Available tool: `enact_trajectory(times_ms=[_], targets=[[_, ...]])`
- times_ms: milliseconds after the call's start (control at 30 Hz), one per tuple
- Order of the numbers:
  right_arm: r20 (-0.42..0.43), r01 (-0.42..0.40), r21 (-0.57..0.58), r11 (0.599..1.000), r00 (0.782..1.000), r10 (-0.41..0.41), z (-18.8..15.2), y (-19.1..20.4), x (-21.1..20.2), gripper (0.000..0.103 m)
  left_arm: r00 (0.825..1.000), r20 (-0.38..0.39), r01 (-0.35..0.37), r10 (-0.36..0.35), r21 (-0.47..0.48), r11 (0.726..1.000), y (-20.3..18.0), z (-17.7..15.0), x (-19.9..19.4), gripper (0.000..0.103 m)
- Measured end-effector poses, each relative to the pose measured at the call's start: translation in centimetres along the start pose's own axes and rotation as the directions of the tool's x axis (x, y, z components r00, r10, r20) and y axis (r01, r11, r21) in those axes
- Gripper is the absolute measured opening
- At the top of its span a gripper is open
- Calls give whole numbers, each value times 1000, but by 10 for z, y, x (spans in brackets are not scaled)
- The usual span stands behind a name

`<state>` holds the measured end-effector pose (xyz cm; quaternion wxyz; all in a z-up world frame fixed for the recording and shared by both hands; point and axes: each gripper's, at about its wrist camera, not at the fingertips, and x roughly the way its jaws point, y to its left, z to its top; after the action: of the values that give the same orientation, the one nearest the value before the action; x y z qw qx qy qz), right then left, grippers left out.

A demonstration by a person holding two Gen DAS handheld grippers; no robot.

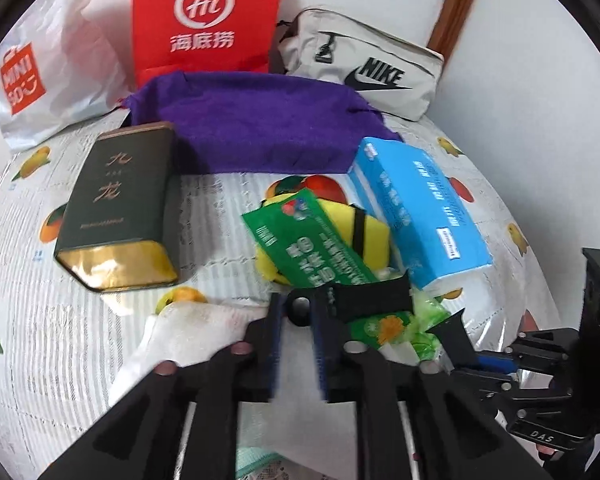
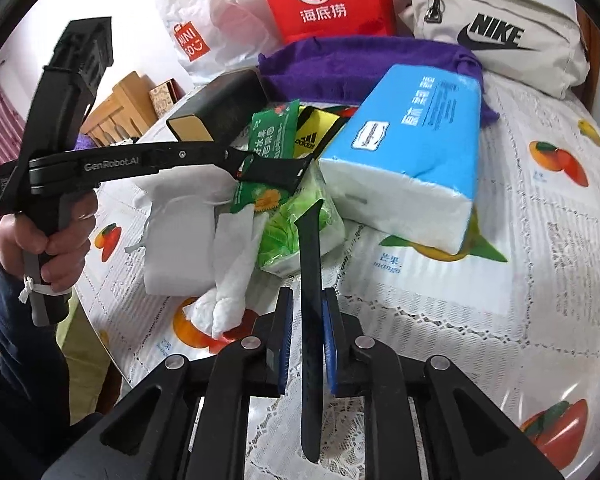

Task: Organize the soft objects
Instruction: 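Lift the black watch strap off the white gloves with both grippers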

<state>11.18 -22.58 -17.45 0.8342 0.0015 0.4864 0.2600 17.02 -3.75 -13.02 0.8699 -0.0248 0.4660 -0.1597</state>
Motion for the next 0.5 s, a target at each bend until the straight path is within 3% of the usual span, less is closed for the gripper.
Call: enact_trajectory(times_ms=[33, 67, 100, 300, 500], targets=[[-4, -4, 2, 1000, 1000, 4, 0, 0, 2, 16, 1000, 16, 6, -6, 12, 1000, -4, 2, -1, 43], [-9, -9, 3, 1000, 1000, 9, 1, 0, 4, 16, 999, 31, 5, -6, 18, 1000, -6, 3, -1, 63], [-12, -12, 4, 1000, 1000, 12, 1, 0, 5, 16, 999, 44, 5, -6, 25, 1000, -8, 4, -2, 72], [-24, -20, 14, 1000, 1000, 20, 0, -5, 9, 16, 1000, 21, -16, 15, 50, 999, -15, 4, 15, 72], [-29, -25, 12, 1000, 999, 26, 0, -8, 13, 16, 999, 43, 9, -9, 8, 1000, -9, -4, 14, 71]])
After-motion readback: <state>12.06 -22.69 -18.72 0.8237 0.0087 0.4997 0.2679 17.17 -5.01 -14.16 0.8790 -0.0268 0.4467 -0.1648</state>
